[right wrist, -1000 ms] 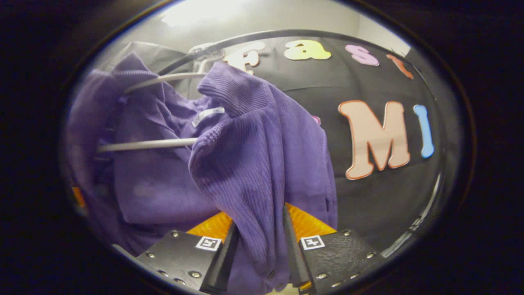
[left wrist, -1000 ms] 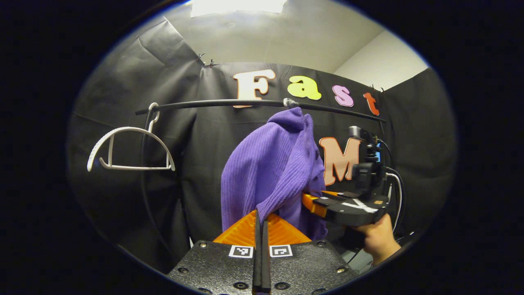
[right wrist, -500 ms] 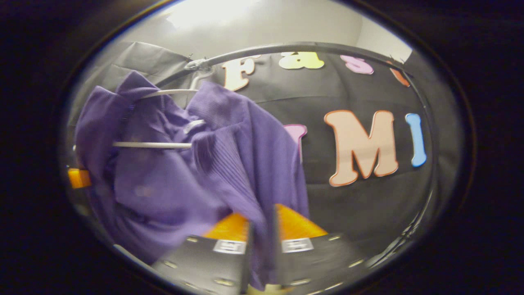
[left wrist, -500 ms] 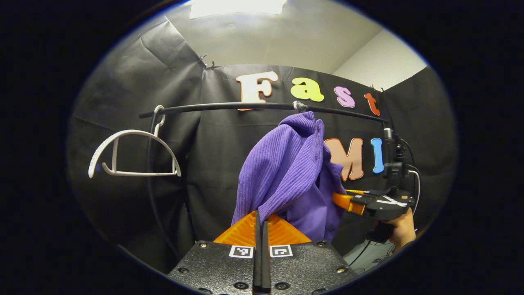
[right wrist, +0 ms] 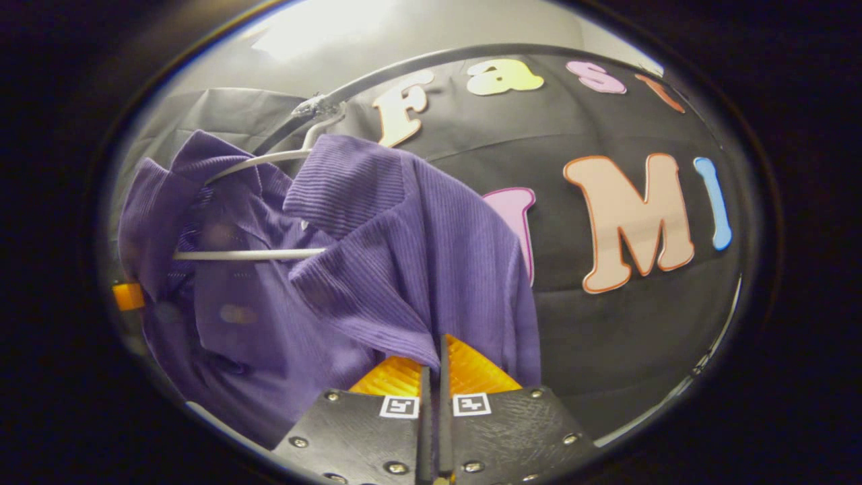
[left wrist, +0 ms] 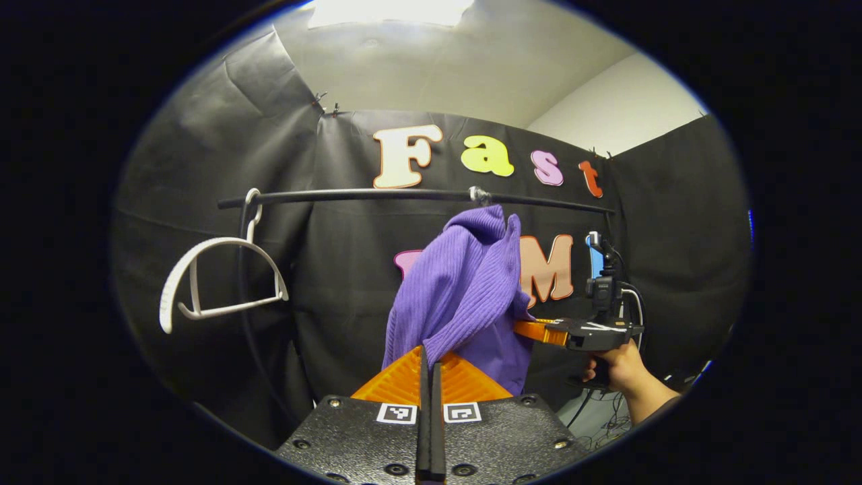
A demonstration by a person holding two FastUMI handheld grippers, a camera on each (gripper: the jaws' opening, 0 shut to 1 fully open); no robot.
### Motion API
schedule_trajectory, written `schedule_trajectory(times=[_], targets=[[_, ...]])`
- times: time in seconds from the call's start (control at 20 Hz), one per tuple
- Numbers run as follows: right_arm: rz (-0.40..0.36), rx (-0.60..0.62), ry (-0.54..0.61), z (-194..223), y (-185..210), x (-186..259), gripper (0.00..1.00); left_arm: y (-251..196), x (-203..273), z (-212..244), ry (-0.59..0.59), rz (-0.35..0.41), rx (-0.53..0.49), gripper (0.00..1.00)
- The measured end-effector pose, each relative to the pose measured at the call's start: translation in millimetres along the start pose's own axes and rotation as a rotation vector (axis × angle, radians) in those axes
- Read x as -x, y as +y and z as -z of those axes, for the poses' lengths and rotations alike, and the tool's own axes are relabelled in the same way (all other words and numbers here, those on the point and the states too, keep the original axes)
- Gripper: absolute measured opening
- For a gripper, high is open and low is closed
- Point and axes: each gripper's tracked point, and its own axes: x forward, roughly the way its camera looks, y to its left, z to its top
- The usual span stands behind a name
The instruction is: Grasp the clothes on the hanger with both hands and then place them into the laundry hamper below.
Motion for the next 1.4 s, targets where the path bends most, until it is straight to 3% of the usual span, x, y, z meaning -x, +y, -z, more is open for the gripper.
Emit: schedule_trajectory(times=[0.15, 0.45, 0.55, 0.7, 0.85, 0.95, 1.1, 1.4], targets=[[0.069, 0.074, -0.06, -25, -9, 6, 0.04, 14, 7, -20, -0.042, -0.016, -0.003, 0.0], [0.153, 0.181, -0.131, -65, -7, 20, 0.0, 50, 3, -59, -0.126, -0.118, -0.046, 0.0], [0.217, 0.18, -0.163, -83, -19, 23, 0.04, 62, -3, -75, -0.157, -0.153, -0.062, 0.0], [0.33, 0.183, -0.221, -116, -50, 28, 0.0, 77, -15, -97, -0.204, -0.203, -0.092, 0.02], [0.376, 0.197, -0.258, -143, -68, 22, 0.04, 83, -35, -113, -0.233, -0.234, -0.128, 0.0], [0.413, 0.23, -0.287, -160, -79, 13, 0.0, 86, -47, -118, -0.242, -0.247, -0.144, 0.0], [0.446, 0.238, -0.308, -171, -93, -6, 0.04, 94, -67, -118, -0.245, -0.267, -0.139, 0.0], [0.493, 0.214, -0.273, -154, -125, -46, 0.0, 122, -91, -99, -0.23, -0.315, -0.113, 0.0]])
